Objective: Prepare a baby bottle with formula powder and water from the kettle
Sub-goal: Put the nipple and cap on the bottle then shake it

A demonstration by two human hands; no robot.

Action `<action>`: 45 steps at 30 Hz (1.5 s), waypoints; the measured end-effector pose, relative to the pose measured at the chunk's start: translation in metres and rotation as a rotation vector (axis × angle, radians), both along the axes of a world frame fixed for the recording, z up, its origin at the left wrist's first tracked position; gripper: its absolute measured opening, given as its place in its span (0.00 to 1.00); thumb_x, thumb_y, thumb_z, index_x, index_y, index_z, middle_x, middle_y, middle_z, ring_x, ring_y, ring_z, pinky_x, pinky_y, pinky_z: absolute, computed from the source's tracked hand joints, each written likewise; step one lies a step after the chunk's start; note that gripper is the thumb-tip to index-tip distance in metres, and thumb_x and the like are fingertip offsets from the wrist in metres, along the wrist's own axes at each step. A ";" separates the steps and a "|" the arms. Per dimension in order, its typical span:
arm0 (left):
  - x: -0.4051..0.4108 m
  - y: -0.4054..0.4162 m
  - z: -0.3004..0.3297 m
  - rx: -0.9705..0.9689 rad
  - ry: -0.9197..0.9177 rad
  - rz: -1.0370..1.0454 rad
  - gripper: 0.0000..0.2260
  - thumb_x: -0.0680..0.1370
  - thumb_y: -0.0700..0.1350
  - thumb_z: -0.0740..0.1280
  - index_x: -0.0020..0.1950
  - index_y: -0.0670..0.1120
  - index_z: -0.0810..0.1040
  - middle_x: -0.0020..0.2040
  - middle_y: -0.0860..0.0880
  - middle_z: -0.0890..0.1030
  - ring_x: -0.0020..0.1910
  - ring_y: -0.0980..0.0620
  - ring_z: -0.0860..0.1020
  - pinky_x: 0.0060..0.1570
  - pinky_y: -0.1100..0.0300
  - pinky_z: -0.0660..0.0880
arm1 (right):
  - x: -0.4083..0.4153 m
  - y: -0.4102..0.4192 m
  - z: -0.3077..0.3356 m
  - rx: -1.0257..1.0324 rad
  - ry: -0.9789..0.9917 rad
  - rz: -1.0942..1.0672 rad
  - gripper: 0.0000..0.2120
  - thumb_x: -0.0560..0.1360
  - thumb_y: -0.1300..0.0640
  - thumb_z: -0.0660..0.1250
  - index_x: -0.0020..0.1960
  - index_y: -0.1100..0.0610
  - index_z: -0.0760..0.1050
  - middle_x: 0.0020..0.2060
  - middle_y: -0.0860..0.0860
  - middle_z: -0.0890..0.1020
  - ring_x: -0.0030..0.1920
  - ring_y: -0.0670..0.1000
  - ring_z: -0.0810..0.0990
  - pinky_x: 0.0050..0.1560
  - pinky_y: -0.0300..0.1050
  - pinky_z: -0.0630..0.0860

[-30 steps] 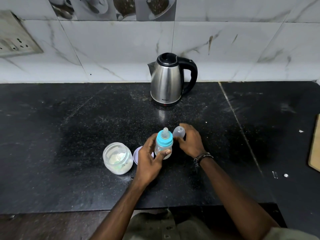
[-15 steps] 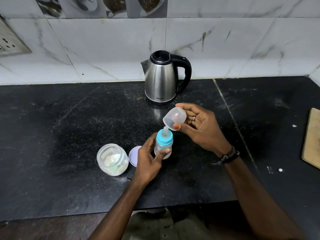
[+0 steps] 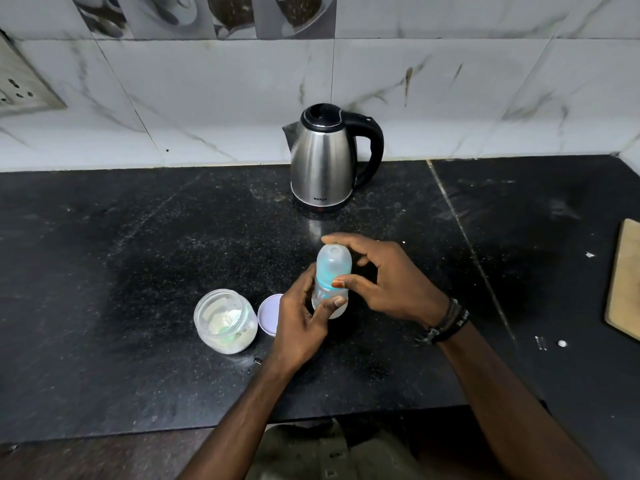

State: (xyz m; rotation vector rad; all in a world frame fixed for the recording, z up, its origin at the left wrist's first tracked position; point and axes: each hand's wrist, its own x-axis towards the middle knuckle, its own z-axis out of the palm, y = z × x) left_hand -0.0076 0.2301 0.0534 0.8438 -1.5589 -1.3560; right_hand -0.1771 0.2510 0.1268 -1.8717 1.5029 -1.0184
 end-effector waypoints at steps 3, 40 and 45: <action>-0.001 0.003 0.005 -0.003 0.007 -0.009 0.19 0.77 0.37 0.71 0.67 0.46 0.76 0.60 0.50 0.83 0.61 0.53 0.81 0.59 0.64 0.75 | 0.001 0.002 0.000 -0.005 -0.009 0.001 0.27 0.73 0.62 0.74 0.71 0.54 0.72 0.62 0.46 0.81 0.60 0.40 0.80 0.62 0.46 0.78; -0.003 0.016 0.003 -0.175 -0.122 0.185 0.19 0.69 0.35 0.73 0.56 0.50 0.82 0.50 0.55 0.85 0.50 0.55 0.83 0.50 0.63 0.78 | 0.020 0.028 -0.038 0.182 -0.350 -0.225 0.23 0.64 0.51 0.80 0.56 0.45 0.77 0.51 0.46 0.86 0.52 0.46 0.85 0.52 0.45 0.82; -0.002 0.011 -0.004 -0.150 -0.168 0.148 0.25 0.64 0.46 0.79 0.60 0.47 0.82 0.55 0.52 0.85 0.55 0.54 0.82 0.55 0.60 0.78 | 0.018 0.031 -0.039 0.198 -0.484 -0.277 0.18 0.68 0.61 0.80 0.54 0.52 0.80 0.46 0.49 0.87 0.49 0.48 0.86 0.49 0.43 0.83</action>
